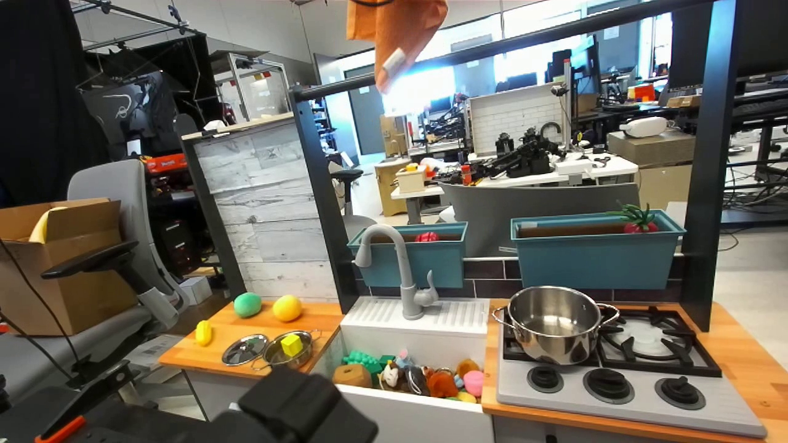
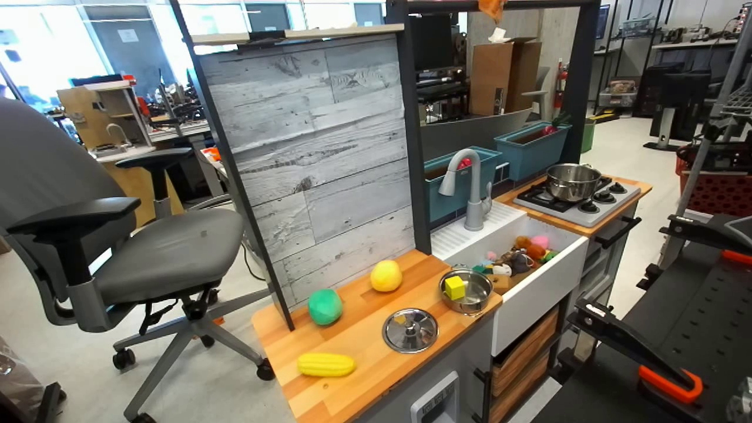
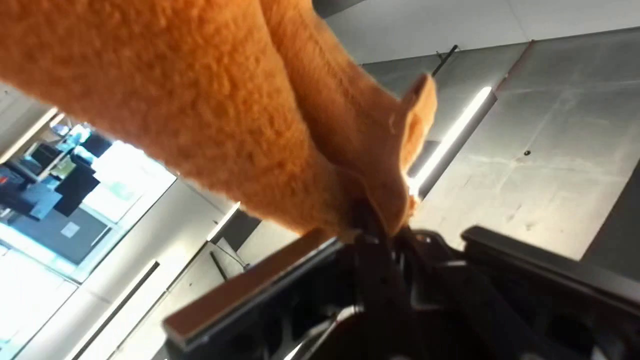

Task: Hang the orange towel on the rod

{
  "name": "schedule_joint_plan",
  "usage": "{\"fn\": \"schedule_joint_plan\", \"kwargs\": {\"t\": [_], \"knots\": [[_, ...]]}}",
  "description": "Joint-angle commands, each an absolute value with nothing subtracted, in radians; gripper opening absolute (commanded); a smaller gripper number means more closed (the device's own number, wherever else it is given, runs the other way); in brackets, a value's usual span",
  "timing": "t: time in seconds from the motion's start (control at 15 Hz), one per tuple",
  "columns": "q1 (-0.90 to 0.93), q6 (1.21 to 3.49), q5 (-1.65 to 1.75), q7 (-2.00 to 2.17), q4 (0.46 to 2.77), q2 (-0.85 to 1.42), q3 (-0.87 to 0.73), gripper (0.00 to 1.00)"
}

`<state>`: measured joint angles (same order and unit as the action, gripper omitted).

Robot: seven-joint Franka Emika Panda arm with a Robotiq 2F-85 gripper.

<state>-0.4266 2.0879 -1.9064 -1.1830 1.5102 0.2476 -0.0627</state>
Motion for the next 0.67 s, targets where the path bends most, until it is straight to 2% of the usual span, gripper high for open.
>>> {"fn": "schedule_joint_plan", "kwargs": {"t": [0.0, 0.4, 0.6], "knots": [[-0.363, 2.189, -2.065, -1.098, 1.267, 0.341, -0.115, 0.01], [-0.341, 2.222, -2.035, -0.941, 0.973, 0.526, -0.145, 0.01], [-0.353, 2.176, -1.921, -0.823, 0.961, 0.606, -0.148, 0.01]]}}
